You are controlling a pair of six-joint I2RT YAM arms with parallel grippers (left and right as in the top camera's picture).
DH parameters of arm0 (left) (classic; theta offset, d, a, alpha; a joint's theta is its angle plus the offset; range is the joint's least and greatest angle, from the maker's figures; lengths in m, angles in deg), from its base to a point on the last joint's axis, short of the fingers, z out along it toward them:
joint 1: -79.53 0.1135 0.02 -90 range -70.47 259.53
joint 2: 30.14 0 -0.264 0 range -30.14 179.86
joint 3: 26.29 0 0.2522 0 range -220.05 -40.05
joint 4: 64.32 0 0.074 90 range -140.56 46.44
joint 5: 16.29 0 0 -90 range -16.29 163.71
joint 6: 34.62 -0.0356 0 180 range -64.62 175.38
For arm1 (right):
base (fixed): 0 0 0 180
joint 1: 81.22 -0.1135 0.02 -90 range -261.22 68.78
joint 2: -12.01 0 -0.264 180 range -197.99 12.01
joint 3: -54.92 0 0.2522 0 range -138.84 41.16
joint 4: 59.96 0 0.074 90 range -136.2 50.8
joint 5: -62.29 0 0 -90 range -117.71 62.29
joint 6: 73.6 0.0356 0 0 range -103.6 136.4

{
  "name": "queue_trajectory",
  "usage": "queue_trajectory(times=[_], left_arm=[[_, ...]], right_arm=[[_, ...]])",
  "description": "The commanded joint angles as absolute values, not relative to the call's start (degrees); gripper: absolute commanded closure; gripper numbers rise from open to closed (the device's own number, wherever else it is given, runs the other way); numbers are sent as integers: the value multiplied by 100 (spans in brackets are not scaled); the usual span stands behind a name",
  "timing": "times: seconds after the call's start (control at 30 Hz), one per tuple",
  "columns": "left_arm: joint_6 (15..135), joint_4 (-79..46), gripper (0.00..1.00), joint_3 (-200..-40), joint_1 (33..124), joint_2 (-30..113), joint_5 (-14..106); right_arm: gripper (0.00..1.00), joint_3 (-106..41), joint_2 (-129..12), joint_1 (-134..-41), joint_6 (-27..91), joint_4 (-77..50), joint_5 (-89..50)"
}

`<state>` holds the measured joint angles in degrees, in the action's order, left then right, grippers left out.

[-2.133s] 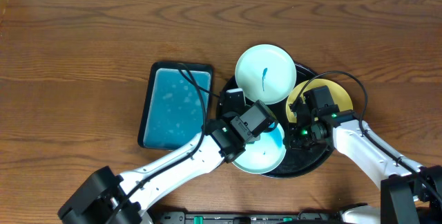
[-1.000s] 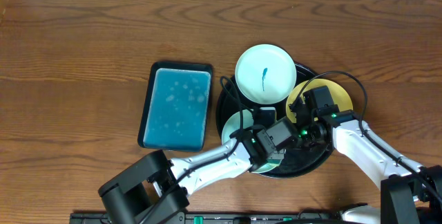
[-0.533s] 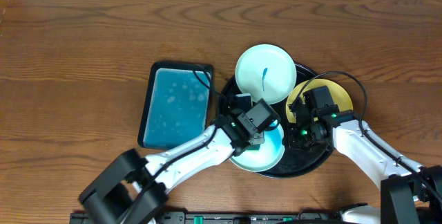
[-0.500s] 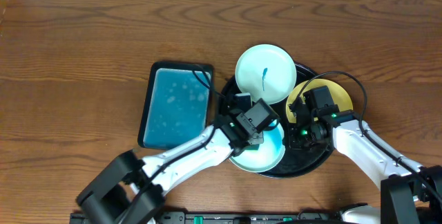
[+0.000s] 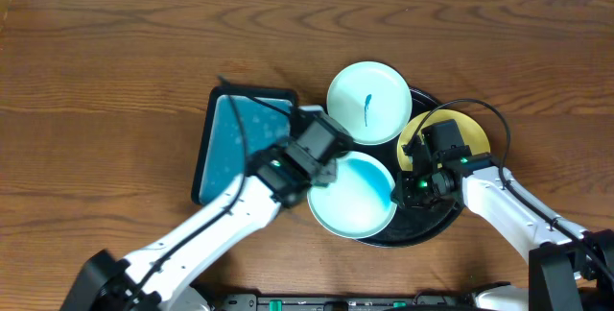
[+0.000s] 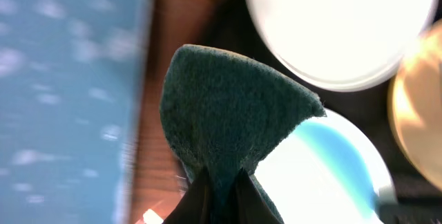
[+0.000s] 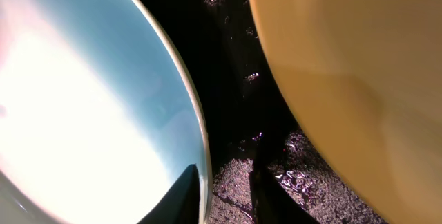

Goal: Clean dirty plates on tray and stack at the side
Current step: 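Return the sponge to the blue tray with the left gripper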

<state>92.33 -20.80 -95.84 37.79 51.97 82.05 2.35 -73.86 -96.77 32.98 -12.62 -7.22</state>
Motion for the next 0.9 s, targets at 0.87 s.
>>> queue_trajectory(times=[0.87], left_arm=[[8280, -1503, 92, -9486, 6308, 6501, 8465]], right_arm=[[99, 279, -7438, -10007, 3462, -1437, -655]])
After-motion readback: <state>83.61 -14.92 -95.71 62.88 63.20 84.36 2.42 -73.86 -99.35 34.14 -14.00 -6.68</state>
